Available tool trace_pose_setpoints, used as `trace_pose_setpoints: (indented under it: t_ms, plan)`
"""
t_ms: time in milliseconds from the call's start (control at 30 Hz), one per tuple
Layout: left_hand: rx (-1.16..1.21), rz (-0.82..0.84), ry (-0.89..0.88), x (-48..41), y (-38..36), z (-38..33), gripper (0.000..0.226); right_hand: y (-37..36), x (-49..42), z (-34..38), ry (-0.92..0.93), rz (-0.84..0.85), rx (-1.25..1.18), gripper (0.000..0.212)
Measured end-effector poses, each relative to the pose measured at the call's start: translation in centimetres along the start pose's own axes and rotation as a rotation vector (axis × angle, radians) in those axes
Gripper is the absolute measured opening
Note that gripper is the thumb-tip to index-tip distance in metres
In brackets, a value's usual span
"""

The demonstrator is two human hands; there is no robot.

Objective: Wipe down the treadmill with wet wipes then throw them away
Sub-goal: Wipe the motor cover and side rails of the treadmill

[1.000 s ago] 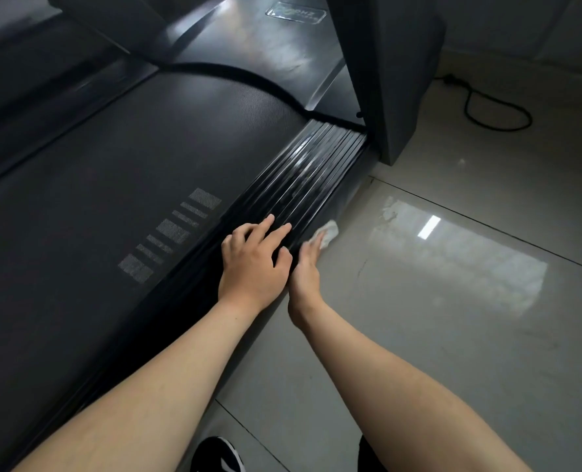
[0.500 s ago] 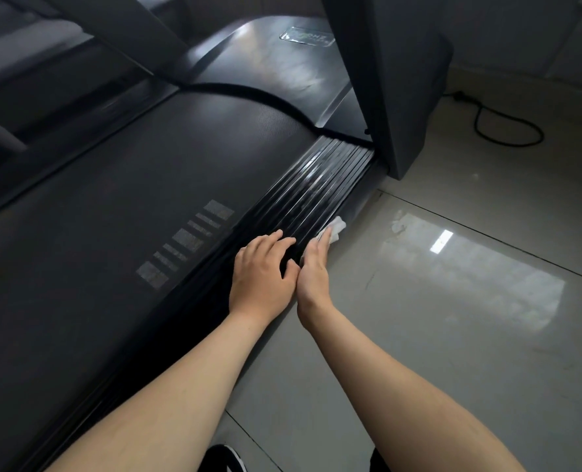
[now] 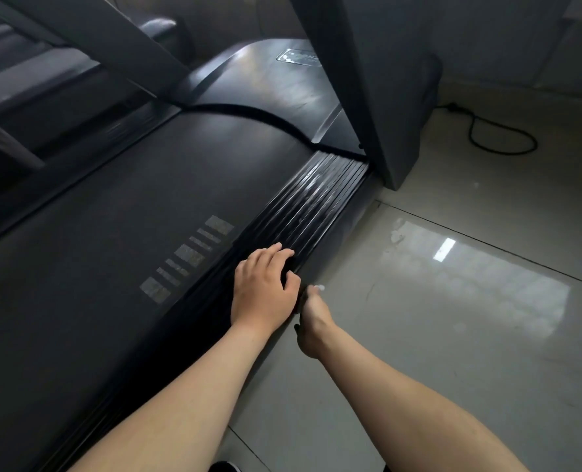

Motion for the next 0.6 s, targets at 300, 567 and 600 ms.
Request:
trace_pose_setpoints:
  t_ms: [300,567,600]
  plan:
    - [-0.001,-0.005,-0.003,0.0,0.0,0.0,0.042,-0.8,3.4,3.3,0.486,0.029,0.159,0.052]
    - [0.053,0.007,-0.006,0.1,0.0,0.3,0.044,-0.9,5.4,0.4,0.179,-0.015,0.230,0.046]
    - [0.068,0.018,-0.008,0.2,0.1,0.4,0.045,-1.3,5.1,1.1,0.288,-0.019,0.230,0.048]
Point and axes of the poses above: each hand's wrist, its own x-axis away from the middle knuckle, its own y-axis out of the back of the hand, z = x × y, the point moved 1 cm from there along -x, towards the middle knuckle, and after that the axes turned 4 degrees about z, right-handed, at the moved point
